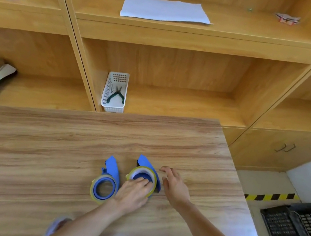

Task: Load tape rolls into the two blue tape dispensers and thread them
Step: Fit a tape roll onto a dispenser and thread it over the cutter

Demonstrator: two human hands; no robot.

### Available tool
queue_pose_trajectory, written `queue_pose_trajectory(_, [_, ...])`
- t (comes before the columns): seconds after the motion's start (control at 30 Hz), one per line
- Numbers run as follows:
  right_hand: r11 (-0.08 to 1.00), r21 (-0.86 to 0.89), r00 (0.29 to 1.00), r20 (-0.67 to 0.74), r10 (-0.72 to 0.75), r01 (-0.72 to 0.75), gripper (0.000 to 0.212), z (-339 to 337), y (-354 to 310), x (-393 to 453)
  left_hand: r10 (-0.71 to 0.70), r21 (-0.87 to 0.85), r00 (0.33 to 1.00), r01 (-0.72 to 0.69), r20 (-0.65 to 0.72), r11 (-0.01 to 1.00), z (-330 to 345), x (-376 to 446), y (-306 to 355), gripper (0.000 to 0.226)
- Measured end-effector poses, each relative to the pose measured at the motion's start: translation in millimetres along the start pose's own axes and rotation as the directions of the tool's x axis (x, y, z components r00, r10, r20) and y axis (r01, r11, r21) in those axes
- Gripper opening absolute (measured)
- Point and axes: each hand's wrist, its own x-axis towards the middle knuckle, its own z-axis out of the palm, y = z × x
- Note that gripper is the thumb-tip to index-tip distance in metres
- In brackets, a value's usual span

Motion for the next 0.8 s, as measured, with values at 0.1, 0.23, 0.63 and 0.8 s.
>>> queue_pose_trajectory(0.1, [0.999,-0.021,0.998,0.05,-0.035,0.036,0.04,0.4,10.3,-2.7,-0.015,0.021,0.998,0.014,0.053,1.0,6.1,1.3,5.5,0.044])
queue_pose_trajectory(0.23, [0.998,-0.019,0.993,0.099,-0.058,0.06,0.042,1.1,22.2,-3.1,-0.125,-0.025,0.99,0.127,0.069,0.992,6.1,2.2,11.1,0.039])
queue_pose_trajectory(0.63, [0.998,0.004,0.972,0.227,-0.066,0.066,0.048,12.1,7.2,17.9,-0.185,0.031,0.971,0.183,0.154,0.983,14.9,19.4,15.2,0.045])
queue_pose_trajectory(0.8, [0.999,-0.004,0.962,0.27,-0.037,0.039,0.053,20.2,11.6,15.1,-0.081,-0.027,0.995,0.082,0.052,0.996,27.1,10.2,8.7,0.067])
